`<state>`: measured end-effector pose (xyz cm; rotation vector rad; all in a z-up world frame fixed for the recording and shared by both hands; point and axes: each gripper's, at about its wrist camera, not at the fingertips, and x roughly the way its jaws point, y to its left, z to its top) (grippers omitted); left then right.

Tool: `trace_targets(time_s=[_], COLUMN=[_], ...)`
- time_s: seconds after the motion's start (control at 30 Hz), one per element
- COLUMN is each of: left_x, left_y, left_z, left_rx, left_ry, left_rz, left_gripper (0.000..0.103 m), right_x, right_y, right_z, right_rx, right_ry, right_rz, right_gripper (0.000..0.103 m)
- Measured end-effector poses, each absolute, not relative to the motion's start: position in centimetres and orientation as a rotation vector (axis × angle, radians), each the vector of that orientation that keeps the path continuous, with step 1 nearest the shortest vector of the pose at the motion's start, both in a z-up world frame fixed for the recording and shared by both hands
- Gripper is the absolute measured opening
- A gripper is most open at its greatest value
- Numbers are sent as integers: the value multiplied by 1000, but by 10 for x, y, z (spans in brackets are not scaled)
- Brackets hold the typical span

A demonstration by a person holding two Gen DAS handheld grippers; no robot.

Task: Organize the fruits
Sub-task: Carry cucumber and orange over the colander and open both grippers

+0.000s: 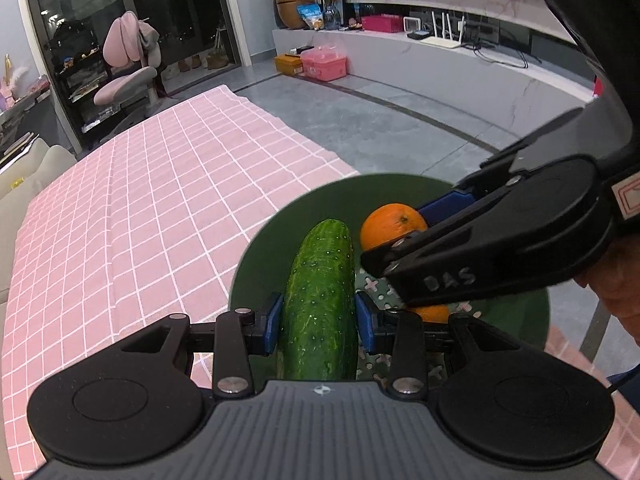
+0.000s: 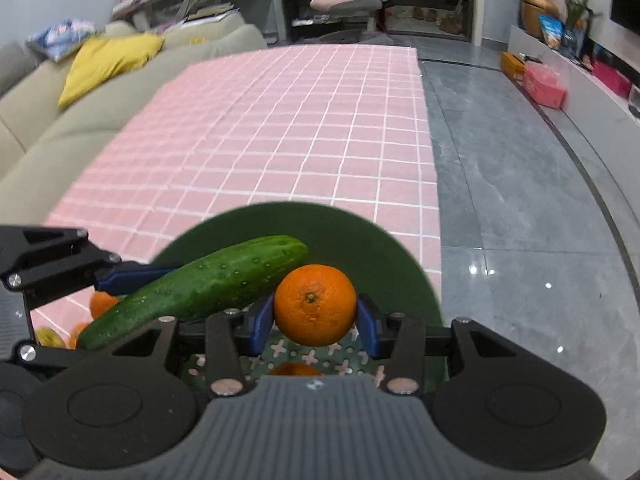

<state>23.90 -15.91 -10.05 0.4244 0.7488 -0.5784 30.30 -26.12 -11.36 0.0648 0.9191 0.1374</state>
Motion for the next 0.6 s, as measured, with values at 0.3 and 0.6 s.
trace_targets(time_s=[0.3,0.6], left_x=[241,243], left_y=[-158,-164], left_z=[-109,-117], left_rx=[452,475], left_ry=[751,771], left_rz=[-574,-576], left_gripper=[43,43], right_x=[314,321], right_y=[-257,-253], right_z=[-126,-139], right_rx=[59,62], right_ry=[956,999], right_rz=[157,161], right_gripper=[41,41])
